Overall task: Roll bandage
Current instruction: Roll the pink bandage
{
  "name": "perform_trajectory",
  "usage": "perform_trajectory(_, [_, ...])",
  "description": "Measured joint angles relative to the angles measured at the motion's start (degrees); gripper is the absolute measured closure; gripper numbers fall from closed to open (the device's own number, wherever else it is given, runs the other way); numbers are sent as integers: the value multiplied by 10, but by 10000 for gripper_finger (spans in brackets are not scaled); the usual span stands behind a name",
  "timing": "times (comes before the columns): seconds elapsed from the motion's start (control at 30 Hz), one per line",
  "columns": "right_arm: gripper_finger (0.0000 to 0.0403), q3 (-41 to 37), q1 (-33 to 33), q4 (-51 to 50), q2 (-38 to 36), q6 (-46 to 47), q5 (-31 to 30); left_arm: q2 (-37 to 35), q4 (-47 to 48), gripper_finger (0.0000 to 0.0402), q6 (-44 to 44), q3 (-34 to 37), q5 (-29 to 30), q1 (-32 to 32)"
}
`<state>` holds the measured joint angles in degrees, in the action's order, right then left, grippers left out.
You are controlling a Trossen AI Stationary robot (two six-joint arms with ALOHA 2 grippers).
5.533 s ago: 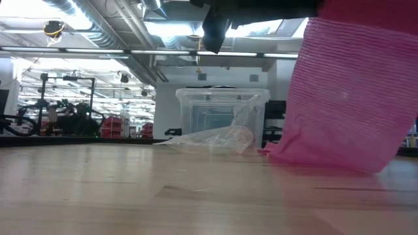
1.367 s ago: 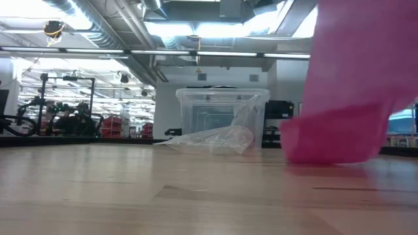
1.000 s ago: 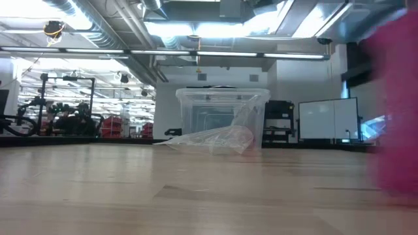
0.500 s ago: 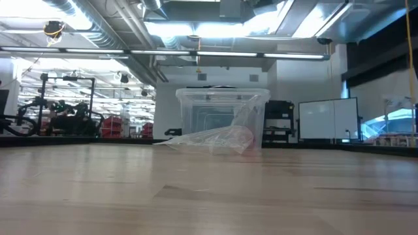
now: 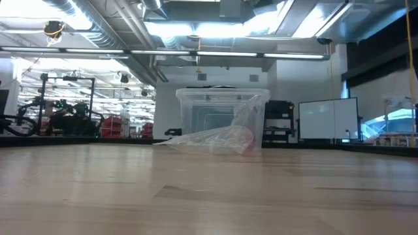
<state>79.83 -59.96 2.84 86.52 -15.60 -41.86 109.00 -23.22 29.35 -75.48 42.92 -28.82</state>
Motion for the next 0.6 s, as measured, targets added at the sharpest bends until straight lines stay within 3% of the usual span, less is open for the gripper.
perform_trajectory(0.1, [398, 28, 0, -20, 0, -15, -39, 1, 5, 389, -6, 0, -8, -6])
perform_trajectory(0.37, [398, 85, 0, -94, 0, -30, -129, 1, 31, 389, -32, -1, -101, -22])
perform_trajectory(0.6, [398, 105, 12, -132, -11, -65, -204, 1, 32, 389, -50, -1, -131, -40])
